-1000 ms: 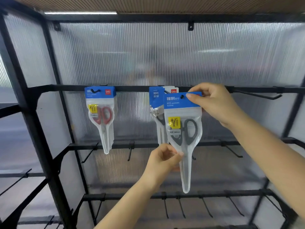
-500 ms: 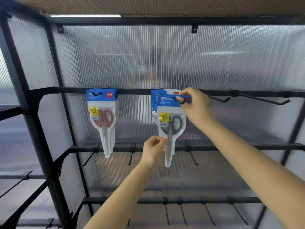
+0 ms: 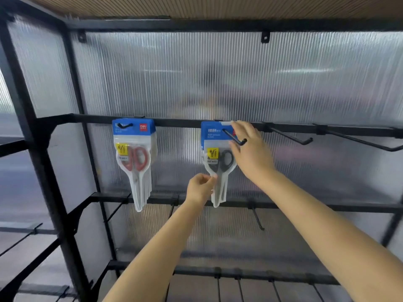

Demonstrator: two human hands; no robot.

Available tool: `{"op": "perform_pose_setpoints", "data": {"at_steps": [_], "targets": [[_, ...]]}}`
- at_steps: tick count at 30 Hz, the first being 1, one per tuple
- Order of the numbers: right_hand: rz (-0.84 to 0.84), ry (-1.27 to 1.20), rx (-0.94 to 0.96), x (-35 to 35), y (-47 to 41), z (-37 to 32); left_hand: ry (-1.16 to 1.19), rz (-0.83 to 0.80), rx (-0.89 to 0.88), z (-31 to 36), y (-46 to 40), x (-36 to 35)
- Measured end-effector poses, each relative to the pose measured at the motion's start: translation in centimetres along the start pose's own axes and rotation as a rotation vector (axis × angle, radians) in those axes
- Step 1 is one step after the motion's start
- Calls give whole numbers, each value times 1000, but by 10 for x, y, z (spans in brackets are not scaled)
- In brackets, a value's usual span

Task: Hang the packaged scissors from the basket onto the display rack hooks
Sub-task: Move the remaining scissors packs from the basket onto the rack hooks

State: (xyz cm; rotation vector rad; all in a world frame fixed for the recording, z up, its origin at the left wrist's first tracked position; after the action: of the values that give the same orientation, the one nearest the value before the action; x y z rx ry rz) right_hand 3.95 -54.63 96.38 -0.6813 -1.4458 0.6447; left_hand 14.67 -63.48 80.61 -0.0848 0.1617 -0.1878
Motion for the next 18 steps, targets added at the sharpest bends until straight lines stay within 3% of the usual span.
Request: {"op": "perform_pose_setpoints", "data": {"at_steps": [4, 7, 10, 18], "targets": [[16, 84, 33, -7, 11, 0, -159, 86, -77, 8, 3, 4], [56, 21, -1, -5, 34, 8, -363, 109, -267, 25, 26, 4], [54, -10, -20, -6, 75, 18, -541, 29, -495, 30, 62, -4], [-170, 102, -172, -37, 247, 48, -676, -207, -660, -38, 140, -24]]}}
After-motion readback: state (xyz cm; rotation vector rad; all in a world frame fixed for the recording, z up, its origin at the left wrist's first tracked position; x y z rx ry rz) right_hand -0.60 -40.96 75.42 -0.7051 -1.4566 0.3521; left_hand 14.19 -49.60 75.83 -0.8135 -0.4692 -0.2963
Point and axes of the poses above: each hand's wrist, its own y-axis away from the middle knuckle, its own x-axis out of the back of the hand, z = x × y, the point moved 10 cm from there along -y, towards the middle knuckle, and after that the axes turned 13 degrees about y, right-handed, at the moved point
